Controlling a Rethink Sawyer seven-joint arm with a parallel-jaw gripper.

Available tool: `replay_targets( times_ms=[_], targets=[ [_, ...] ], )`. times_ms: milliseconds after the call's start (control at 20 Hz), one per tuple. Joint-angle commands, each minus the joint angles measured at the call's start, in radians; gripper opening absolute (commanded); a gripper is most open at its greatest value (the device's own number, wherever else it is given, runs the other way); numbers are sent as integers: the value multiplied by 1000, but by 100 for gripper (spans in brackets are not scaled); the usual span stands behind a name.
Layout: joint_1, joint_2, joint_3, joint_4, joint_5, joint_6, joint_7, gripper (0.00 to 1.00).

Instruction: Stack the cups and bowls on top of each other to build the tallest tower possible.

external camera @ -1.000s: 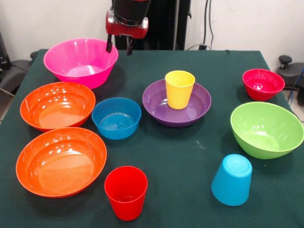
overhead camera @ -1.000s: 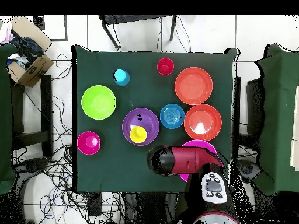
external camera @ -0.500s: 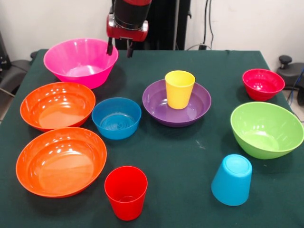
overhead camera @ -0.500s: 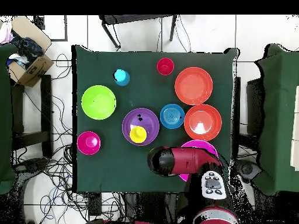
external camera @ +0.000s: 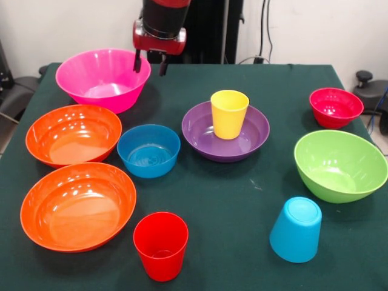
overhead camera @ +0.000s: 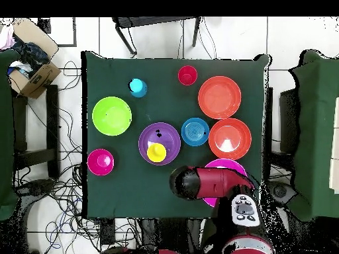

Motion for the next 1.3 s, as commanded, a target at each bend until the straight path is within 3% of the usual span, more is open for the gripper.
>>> replay_targets(
  times_ms=[50, 1050, 1100, 1300],
  targets=[
    [-43, 78, 68, -94, -58, -118, 54, 100],
    [-48, 118, 63, -129, -63, -121, 50, 100],
    [-34, 120, 51, -133, -65, -121, 58, 0],
    [-34, 117, 53, -132, -55, -111, 63, 0]
  ],
)
